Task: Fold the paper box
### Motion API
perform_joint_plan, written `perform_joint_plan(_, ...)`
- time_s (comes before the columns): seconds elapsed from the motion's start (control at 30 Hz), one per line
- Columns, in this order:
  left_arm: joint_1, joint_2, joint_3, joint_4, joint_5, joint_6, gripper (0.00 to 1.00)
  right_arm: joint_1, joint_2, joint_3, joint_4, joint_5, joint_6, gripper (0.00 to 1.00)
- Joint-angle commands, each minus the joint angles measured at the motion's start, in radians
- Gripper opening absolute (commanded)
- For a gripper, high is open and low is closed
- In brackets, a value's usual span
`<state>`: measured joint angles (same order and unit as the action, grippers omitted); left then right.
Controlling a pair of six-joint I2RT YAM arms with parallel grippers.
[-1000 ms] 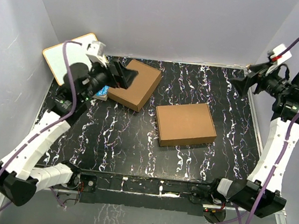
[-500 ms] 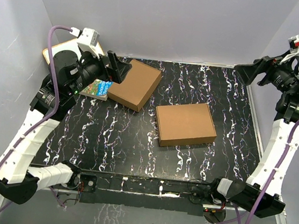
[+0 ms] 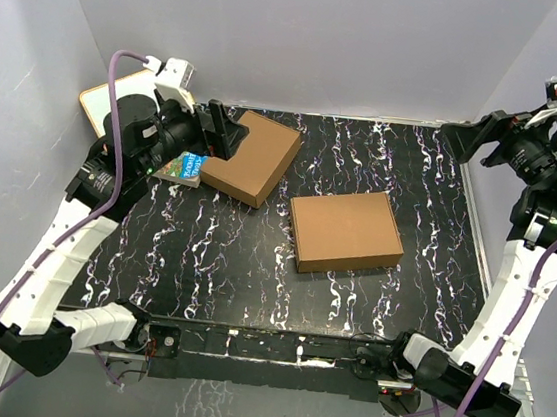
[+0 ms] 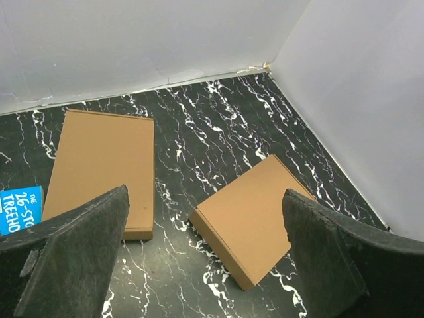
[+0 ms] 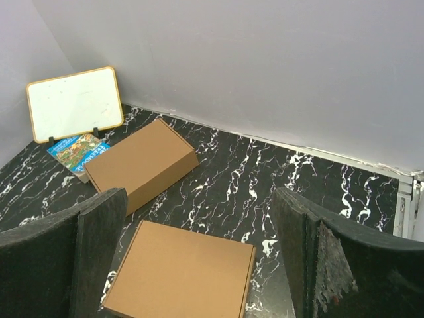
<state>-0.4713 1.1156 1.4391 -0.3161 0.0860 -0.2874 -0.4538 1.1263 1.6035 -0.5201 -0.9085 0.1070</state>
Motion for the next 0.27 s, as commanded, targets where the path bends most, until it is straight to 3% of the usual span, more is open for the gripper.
perform_joint_plan(0.0, 0.003, -0.023, -0.006, 0.006, 0.003, 0.008, 0.97, -0.003, -0.008, -0.014, 0.030, 0.022, 0.002, 1.00)
perform_joint_plan(0.23, 0.003, -0.026, -0.026, 0.020, 0.011, 0.000, 0.97, -0.003, -0.020, -0.032, 0.035, 0.057, -0.019, 0.99)
